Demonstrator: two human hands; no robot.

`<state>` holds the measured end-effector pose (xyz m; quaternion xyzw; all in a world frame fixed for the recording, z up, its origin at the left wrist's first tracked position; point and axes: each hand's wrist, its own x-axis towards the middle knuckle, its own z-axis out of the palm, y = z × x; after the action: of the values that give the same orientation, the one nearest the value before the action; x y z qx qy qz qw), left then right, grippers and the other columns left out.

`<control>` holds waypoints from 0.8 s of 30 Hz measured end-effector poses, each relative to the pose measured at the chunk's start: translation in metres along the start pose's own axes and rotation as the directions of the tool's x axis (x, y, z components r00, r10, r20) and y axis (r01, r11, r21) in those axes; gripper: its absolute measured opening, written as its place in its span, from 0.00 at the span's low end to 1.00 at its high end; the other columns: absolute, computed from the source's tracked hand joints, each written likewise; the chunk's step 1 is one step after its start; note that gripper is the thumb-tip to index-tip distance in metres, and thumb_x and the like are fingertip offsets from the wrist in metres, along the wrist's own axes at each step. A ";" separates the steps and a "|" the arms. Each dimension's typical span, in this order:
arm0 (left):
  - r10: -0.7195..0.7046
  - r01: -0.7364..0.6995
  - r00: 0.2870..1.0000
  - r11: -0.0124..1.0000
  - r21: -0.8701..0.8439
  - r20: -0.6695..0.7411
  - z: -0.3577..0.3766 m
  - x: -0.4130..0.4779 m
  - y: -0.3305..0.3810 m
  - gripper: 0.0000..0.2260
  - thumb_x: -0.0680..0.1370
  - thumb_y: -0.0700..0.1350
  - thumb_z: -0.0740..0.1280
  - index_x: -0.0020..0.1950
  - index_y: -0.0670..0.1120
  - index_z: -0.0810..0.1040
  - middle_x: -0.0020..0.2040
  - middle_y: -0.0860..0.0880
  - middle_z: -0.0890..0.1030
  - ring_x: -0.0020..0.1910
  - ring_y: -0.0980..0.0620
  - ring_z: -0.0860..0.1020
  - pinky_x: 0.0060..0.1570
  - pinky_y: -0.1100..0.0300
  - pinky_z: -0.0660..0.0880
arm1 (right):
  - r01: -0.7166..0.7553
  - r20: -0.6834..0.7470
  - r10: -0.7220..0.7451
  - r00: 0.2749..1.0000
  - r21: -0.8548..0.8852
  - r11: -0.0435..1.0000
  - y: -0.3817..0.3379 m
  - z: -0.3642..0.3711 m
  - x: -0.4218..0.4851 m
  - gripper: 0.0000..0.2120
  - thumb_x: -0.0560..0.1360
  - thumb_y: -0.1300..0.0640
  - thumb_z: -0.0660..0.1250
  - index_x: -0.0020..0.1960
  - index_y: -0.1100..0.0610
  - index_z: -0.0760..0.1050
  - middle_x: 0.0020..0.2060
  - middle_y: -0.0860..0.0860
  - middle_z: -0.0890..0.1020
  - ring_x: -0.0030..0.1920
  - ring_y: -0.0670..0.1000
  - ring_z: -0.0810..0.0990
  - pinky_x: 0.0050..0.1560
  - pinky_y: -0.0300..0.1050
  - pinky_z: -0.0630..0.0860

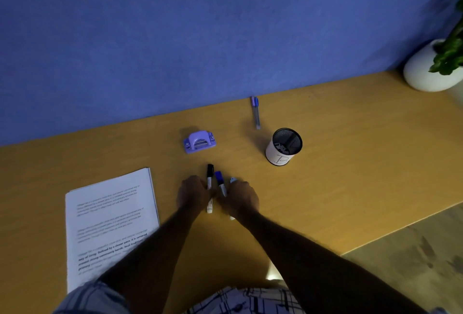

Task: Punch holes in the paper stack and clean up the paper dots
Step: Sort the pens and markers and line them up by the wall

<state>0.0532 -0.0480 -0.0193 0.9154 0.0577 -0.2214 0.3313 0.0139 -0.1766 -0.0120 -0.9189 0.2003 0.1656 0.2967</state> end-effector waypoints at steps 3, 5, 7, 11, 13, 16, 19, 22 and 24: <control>0.028 -0.027 1.000 0.994 -0.105 0.012 0.000 -0.001 -0.002 0.08 0.71 0.50 0.74 0.34 0.49 0.83 0.29 0.53 0.82 0.29 0.59 0.79 0.30 0.62 0.72 | -0.013 0.003 0.013 1.000 0.278 0.960 0.003 -0.011 0.008 0.11 0.73 0.45 0.70 0.38 0.51 0.75 0.30 0.48 0.81 0.28 0.42 0.80 0.27 0.39 0.77; 0.062 -0.055 0.998 0.967 -0.248 0.023 -0.001 -0.002 0.000 0.06 0.71 0.47 0.75 0.35 0.50 0.83 0.31 0.53 0.83 0.31 0.56 0.82 0.34 0.57 0.77 | -0.008 -0.011 0.014 1.000 0.403 0.915 0.002 -0.020 0.014 0.10 0.72 0.49 0.71 0.36 0.51 0.76 0.30 0.47 0.81 0.28 0.41 0.79 0.27 0.38 0.74; 0.093 -0.070 0.995 0.902 -0.427 0.032 -0.001 -0.004 0.007 0.02 0.71 0.44 0.75 0.39 0.48 0.85 0.34 0.49 0.85 0.35 0.51 0.84 0.39 0.50 0.81 | -0.048 0.018 0.046 0.999 0.520 0.853 -0.001 -0.027 0.020 0.08 0.72 0.52 0.71 0.36 0.52 0.77 0.31 0.48 0.81 0.32 0.46 0.80 0.31 0.41 0.75; 0.092 -0.074 0.996 0.830 -0.553 0.005 -0.003 -0.001 0.024 0.03 0.72 0.42 0.74 0.44 0.45 0.83 0.34 0.48 0.85 0.32 0.52 0.83 0.37 0.51 0.81 | -0.109 0.115 0.035 0.993 0.741 0.663 -0.004 -0.037 0.028 0.06 0.72 0.59 0.73 0.38 0.59 0.79 0.32 0.54 0.81 0.32 0.50 0.79 0.33 0.44 0.76; 0.105 -0.088 0.994 0.831 -0.549 0.000 -0.004 0.005 0.029 0.03 0.73 0.43 0.74 0.45 0.45 0.82 0.35 0.48 0.85 0.33 0.53 0.83 0.37 0.53 0.82 | -0.128 0.150 0.013 0.989 0.795 0.593 -0.003 -0.041 0.031 0.05 0.72 0.59 0.73 0.41 0.61 0.81 0.34 0.55 0.82 0.31 0.49 0.81 0.33 0.43 0.78; 0.191 -0.188 0.981 0.876 -0.444 -0.039 -0.006 0.012 0.034 0.05 0.75 0.46 0.72 0.49 0.48 0.83 0.37 0.50 0.85 0.34 0.56 0.83 0.36 0.58 0.81 | -0.108 0.159 -0.037 0.987 0.808 0.580 -0.003 -0.049 0.038 0.06 0.73 0.60 0.72 0.48 0.63 0.82 0.37 0.57 0.84 0.36 0.52 0.83 0.37 0.45 0.81; 0.271 -0.285 0.958 0.888 -0.359 -0.092 -0.007 0.020 0.043 0.07 0.76 0.48 0.71 0.51 0.47 0.83 0.37 0.51 0.85 0.34 0.58 0.83 0.36 0.59 0.80 | -0.077 0.130 -0.032 0.991 0.748 0.659 -0.006 -0.059 0.054 0.07 0.72 0.61 0.73 0.48 0.64 0.83 0.38 0.58 0.83 0.37 0.52 0.82 0.39 0.47 0.79; 0.308 -0.315 0.949 0.895 -0.317 -0.071 -0.010 0.030 0.057 0.09 0.77 0.46 0.69 0.55 0.45 0.82 0.41 0.50 0.85 0.38 0.55 0.83 0.42 0.54 0.82 | -0.019 0.061 -0.028 0.998 0.654 0.756 -0.012 -0.068 0.075 0.04 0.70 0.61 0.75 0.43 0.61 0.83 0.32 0.52 0.81 0.33 0.47 0.79 0.36 0.45 0.75; 0.308 -0.302 0.951 0.894 -0.330 -0.036 -0.012 0.035 0.065 0.10 0.77 0.45 0.69 0.58 0.45 0.81 0.45 0.48 0.85 0.41 0.54 0.83 0.45 0.51 0.82 | 0.017 -0.003 -0.020 1.000 0.596 0.803 -0.015 -0.074 0.092 0.08 0.71 0.60 0.74 0.34 0.54 0.81 0.26 0.47 0.78 0.28 0.44 0.75 0.32 0.42 0.71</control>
<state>0.1056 -0.0924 0.0109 0.8422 -0.0527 -0.1616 0.5116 0.1137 -0.2358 0.0135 -0.7811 0.2325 0.0932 0.5719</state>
